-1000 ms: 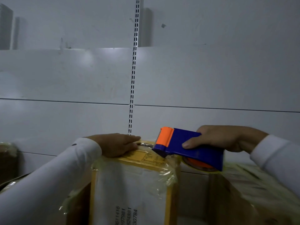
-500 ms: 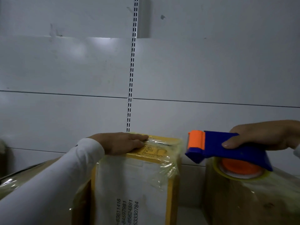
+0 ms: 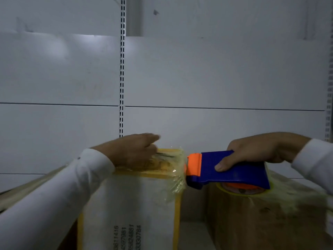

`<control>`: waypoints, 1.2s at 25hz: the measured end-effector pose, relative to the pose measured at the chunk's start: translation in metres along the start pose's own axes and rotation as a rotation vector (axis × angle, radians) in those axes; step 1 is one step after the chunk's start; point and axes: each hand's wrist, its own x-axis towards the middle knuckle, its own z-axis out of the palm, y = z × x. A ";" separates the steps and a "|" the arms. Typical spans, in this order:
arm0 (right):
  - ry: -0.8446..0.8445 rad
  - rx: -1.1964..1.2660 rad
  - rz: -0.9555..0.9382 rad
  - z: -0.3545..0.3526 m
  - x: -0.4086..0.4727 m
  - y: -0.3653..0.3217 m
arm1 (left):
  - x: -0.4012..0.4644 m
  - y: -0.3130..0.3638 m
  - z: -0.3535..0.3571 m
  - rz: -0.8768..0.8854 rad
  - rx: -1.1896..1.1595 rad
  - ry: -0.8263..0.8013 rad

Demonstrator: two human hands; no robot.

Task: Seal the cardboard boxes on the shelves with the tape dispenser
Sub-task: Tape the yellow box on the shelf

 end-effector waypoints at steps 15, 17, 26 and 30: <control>0.155 -0.647 0.211 0.008 0.024 -0.008 | -0.016 0.043 0.021 0.049 0.003 0.002; 0.250 -0.609 0.247 0.015 0.027 0.009 | -0.021 0.039 0.021 0.064 0.032 0.023; 0.456 -0.261 0.085 0.004 -0.001 0.006 | -0.010 0.026 0.013 0.239 -0.147 -0.110; 0.418 -0.144 0.092 0.014 -0.028 0.016 | -0.002 0.004 -0.001 0.231 -0.202 -0.313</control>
